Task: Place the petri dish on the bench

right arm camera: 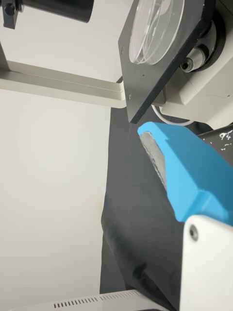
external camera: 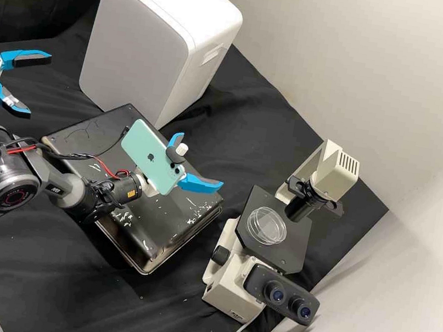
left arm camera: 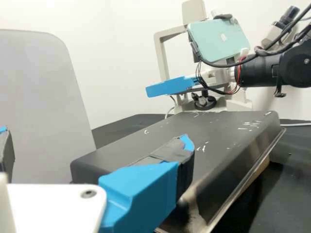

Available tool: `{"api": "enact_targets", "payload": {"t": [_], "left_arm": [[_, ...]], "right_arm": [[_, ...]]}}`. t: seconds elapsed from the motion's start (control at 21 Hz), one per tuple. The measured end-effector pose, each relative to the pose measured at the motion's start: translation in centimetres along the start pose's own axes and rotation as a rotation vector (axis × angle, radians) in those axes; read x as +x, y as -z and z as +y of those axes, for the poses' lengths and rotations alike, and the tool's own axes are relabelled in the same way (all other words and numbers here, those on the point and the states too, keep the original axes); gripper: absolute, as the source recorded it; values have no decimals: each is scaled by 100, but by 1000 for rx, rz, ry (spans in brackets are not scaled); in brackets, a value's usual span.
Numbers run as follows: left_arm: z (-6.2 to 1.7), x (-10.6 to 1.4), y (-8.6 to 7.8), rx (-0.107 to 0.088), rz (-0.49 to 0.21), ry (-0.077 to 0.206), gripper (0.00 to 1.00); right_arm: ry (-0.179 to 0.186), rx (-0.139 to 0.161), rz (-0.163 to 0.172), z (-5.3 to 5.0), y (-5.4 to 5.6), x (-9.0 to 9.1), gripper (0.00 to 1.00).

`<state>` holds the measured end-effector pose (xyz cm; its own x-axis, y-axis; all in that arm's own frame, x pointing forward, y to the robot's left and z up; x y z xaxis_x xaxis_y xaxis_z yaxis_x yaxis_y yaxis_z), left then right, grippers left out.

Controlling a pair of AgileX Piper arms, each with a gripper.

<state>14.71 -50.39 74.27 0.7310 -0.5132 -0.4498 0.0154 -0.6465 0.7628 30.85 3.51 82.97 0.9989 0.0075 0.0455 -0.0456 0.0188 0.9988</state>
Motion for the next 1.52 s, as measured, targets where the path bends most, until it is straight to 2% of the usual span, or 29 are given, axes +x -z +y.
{"api": "enact_targets", "payload": {"t": [0.14,0.29,0.48,0.81,1.19,1.38,1.52], "left_arm": [[-8,-7,-5,-19,-24,11,100],[-16,-9,-34,-13,-56,20,100],[-18,-9,-41,-10,-63,22,100],[-21,-10,-52,-5,-76,25,100],[-66,8,-68,-17,-88,50,100],[-89,19,-78,-20,-92,61,100],[-100,27,-74,-31,-81,65,100]], "right_arm": [[0,0,0,0,0,0,100],[0,0,0,0,0,0,100],[-7,0,-7,20,-21,0,100],[-57,50,-69,171,-207,-48,100],[-88,41,-136,277,-441,-24,100],[-118,39,-156,364,-523,22,100],[-129,39,-168,397,-568,39,100]]}}
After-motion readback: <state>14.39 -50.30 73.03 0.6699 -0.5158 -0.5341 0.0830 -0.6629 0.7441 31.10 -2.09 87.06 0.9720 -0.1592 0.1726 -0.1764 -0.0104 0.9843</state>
